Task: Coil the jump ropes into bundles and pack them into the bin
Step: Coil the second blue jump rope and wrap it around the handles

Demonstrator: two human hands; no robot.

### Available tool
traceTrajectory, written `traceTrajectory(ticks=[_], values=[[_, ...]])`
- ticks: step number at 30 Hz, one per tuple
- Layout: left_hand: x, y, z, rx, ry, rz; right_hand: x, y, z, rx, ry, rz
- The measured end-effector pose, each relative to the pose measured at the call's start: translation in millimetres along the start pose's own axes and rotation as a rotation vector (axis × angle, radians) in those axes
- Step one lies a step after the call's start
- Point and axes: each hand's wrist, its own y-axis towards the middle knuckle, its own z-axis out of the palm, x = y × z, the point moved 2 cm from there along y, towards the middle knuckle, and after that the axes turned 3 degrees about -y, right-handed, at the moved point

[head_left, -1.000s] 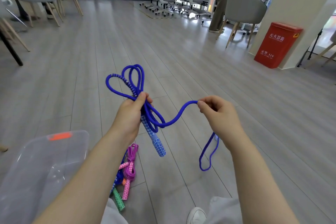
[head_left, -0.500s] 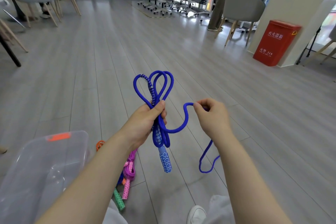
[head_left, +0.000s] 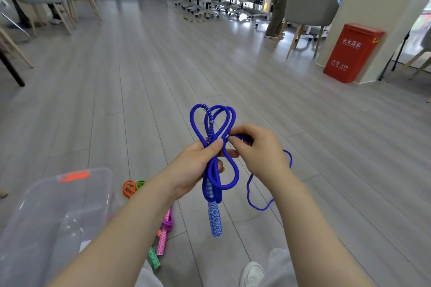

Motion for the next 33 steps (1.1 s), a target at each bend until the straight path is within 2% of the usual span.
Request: traceTrajectory(ticks=[3, 5, 9, 14, 18, 21, 23, 26, 27, 28, 30, 33], values=[[0.9, 1.4, 1.0, 0.04, -0.095, -0.032, -2.7, 0.9, -1.5, -0.028, -0.088, -0.036], [4.1, 2.7, -1.0, 0.046, -0.167, -0.114, -3.6, 1.2, -0.5, -0.024, -0.121, -0.069], [10.1, 3.8, -4.7, 0.114, -0.208, -0.225, -3.3, 0.1, 2.9, 0.015, -0.096, -0.078], [7.3, 2.7, -4.1, 0.146, -0.209, -0.232, -4.9, 0.9, 0.3, 0.006, -0.087, -0.058], [5.4, 5.7, -7.7, 0.08, -0.1, -0.17, -11.8, 2.8, -5.3, 0.08, -0.181, -0.027], [2.4, 8.3, -20.7, 0.04, -0.052, -0.123, -22.0, 5.3, -19.4, 0.105, -0.166, 0.026], [1.8, 10.7, -33.5, -0.055, 0.074, -0.064, -29.2, 4.8, -32.2, 0.091, -0.142, 0.072], [0.4, 14.9, -58.7, -0.394, 0.584, 0.075, -38.8, 2.2, -50.5, 0.028, -0.15, 0.138], [-0.9, 15.0, -65.3, -0.515, 0.68, 0.118, -41.1, 2.1, -54.3, -0.002, -0.15, 0.16], [-3.1, 13.8, -68.5, -0.607, 0.671, 0.161, -41.3, 1.9, -56.4, -0.029, -0.148, 0.177], [-5.8, 12.5, -69.2, -0.692, 0.423, 0.209, -38.0, 3.2, -52.9, -0.046, -0.122, 0.184], [-5.1, 14.5, -59.5, -0.62, 0.12, 0.153, -23.4, 3.6, -34.3, -0.02, 0.105, 0.215]])
